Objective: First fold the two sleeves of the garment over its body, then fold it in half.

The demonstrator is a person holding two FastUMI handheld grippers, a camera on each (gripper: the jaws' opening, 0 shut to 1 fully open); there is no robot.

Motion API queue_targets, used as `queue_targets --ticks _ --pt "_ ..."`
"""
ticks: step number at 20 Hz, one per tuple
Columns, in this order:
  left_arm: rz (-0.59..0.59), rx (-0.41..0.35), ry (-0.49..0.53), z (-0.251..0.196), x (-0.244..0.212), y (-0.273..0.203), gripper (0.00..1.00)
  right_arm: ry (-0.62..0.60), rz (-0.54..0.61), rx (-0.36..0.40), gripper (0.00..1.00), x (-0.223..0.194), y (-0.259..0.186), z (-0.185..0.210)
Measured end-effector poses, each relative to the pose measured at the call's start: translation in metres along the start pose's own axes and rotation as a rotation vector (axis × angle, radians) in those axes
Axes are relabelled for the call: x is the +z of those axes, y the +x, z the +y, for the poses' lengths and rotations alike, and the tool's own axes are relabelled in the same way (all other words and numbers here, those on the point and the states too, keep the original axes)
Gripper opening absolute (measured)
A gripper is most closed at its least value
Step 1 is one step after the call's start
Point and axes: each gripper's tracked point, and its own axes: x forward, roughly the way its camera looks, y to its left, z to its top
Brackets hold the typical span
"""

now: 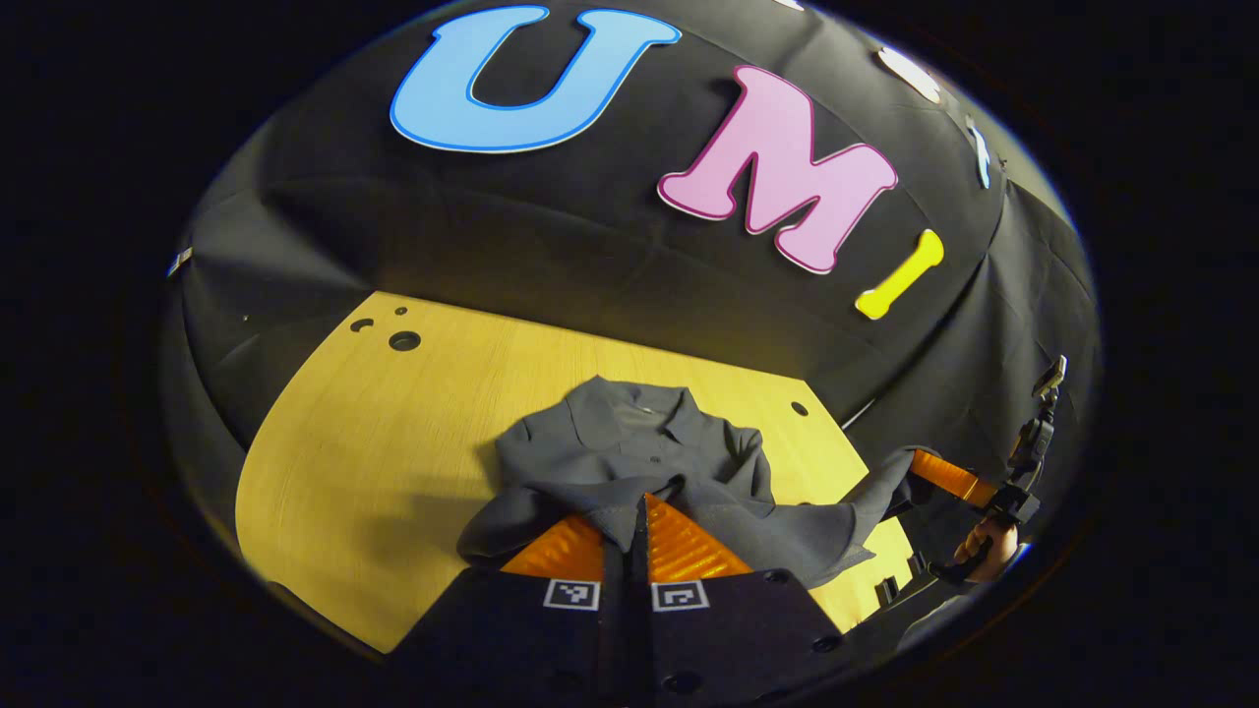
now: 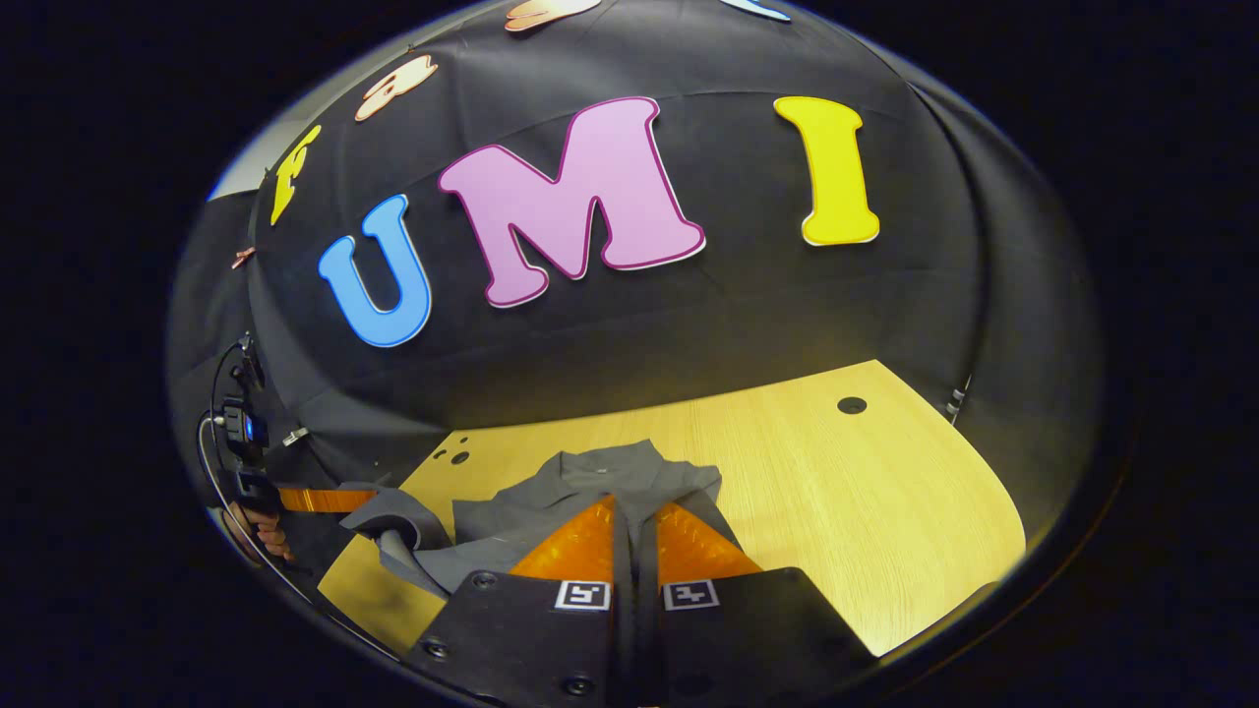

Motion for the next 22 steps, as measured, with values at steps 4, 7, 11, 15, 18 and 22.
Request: queue_targets --ticks 4,7,11,15,18,22 --pt "-0.023 0.013 -0.009 0.010 0.021 0.032 0.05 0.007 -0.012 -0.022 0.05 0.006 0.031 -0.011" --pt "-0.030 0.032 -0.003 0.022 0.029 0.057 0.05 0.010 -0.019 -0.039 0.00 0.007 0.057 -0.022" --pt "-0.028 0.067 -0.003 0.040 0.035 0.092 0.05 0.000 -0.015 -0.057 0.05 -0.028 0.076 -0.027" --pt "-0.018 0.099 -0.007 0.057 0.030 0.128 0.05 -0.002 0.006 -0.073 0.05 -0.042 0.118 -0.043" --pt "-0.002 0.125 -0.008 0.073 0.023 0.154 0.05 0.004 0.026 -0.089 0.05 -0.056 0.144 -0.058" --pt "0.032 0.158 0.004 0.091 0.011 0.184 0.05 0.004 0.075 -0.105 0.05 -0.081 0.173 -0.077"
